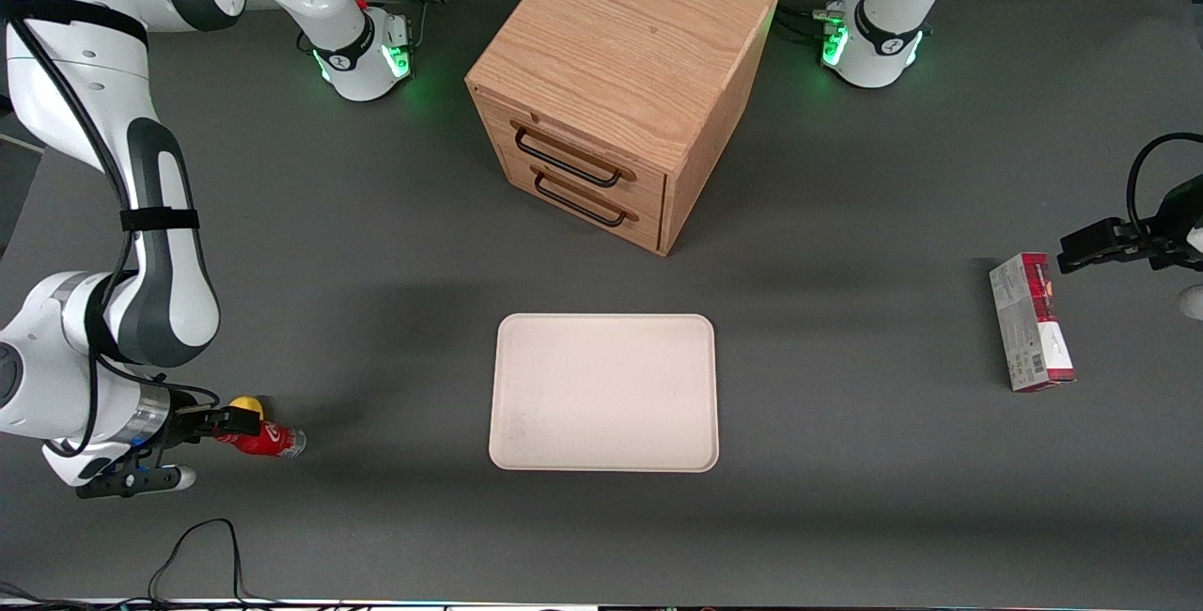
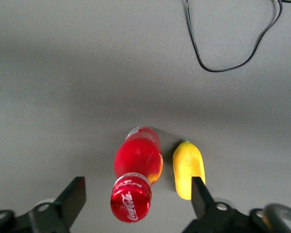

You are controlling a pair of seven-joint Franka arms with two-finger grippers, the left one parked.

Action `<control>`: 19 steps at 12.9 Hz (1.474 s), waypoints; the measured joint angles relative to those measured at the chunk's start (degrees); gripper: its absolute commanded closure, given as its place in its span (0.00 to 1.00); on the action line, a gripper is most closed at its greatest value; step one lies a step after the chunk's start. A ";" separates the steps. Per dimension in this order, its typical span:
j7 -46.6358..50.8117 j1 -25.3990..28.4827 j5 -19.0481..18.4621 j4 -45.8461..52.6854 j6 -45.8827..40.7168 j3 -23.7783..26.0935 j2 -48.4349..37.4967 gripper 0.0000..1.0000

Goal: Place coke bottle on tray
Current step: 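Move the open right gripper down over the red Coca-Cola bottle, then close the right gripper on the bottle's cap end, then lift the bottle and carry it toward the white tray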

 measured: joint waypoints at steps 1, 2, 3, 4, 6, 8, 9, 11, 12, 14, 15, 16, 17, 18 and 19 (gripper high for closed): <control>0.00 0.02 0.00 0.00 0.01 0.00 0.00 1.00; 0.01 0.06 0.00 0.00 0.02 0.00 0.00 1.00; 0.02 0.08 0.02 0.00 0.03 0.00 0.00 1.00; 0.03 0.10 0.05 0.01 0.03 0.00 0.00 1.00; 0.06 0.12 0.10 0.04 0.03 0.00 0.00 1.00; 0.07 0.13 0.10 0.07 0.03 0.00 -0.01 1.00; 0.07 0.19 0.11 0.13 -0.15 0.00 -0.08 1.00; 0.18 0.52 0.12 0.58 -4.06 0.00 -1.39 1.00; 0.34 0.75 0.12 0.95 -8.03 0.00 -3.15 1.00; 0.40 1.09 0.12 0.71 -17.86 0.00 -10.04 1.00; 0.40 1.15 0.13 -0.67 -20.34 0.00 -13.70 1.00; 0.40 1.27 0.12 -3.28 -21.70 0.00 -17.87 1.00; 0.40 1.41 0.13 -7.00 -22.36 0.00 -22.37 1.00; 0.40 1.52 0.08 -11.42 -22.60 0.00 -26.85 1.00; 0.40 1.58 -0.17 -15.89 -22.62 0.00 -30.90 1.00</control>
